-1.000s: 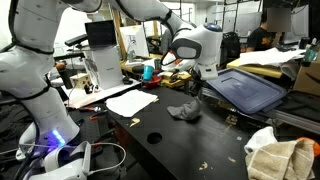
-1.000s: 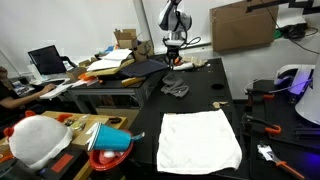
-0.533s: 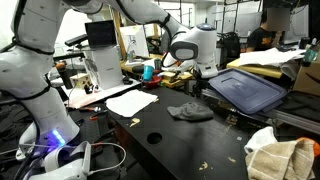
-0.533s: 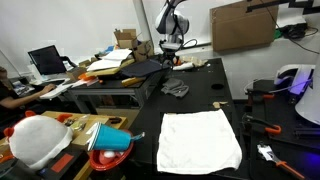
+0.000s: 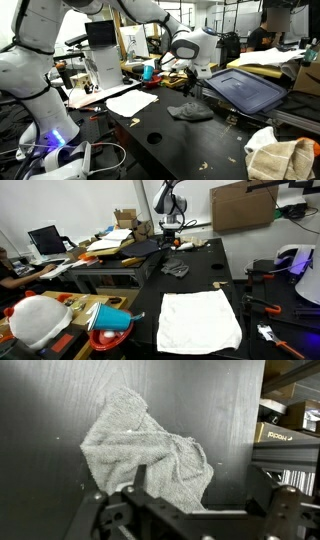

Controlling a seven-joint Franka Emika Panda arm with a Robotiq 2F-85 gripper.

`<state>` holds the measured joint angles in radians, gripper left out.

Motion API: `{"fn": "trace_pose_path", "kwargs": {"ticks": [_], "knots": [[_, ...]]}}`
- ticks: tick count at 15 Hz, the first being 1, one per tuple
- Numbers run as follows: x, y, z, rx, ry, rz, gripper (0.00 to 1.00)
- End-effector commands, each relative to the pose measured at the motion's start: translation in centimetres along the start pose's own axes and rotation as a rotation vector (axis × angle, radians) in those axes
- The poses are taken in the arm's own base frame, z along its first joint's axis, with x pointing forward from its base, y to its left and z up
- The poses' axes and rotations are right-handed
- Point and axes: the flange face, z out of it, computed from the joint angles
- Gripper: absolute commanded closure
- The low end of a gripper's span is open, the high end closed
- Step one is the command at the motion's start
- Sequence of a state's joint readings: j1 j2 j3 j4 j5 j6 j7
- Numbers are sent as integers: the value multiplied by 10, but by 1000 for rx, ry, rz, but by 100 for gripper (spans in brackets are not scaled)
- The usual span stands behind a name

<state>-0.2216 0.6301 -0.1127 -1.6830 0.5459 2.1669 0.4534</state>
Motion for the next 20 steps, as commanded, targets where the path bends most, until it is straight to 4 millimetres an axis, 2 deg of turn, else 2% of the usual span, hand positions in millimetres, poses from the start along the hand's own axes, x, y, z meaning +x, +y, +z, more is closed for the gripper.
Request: {"fn": "trace_pose_path", "kwargs": {"ticks": [1,5,11,16,20], "knots": [[2,-7,2,-62,-43,-64,0],[5,-15,8,-137,-45,-146,0],[14,-40,21,-227,18,-248,0],[20,-58,38,-303,10,-284,0],[23,-67,45,-353,-16,-303,0]]}}
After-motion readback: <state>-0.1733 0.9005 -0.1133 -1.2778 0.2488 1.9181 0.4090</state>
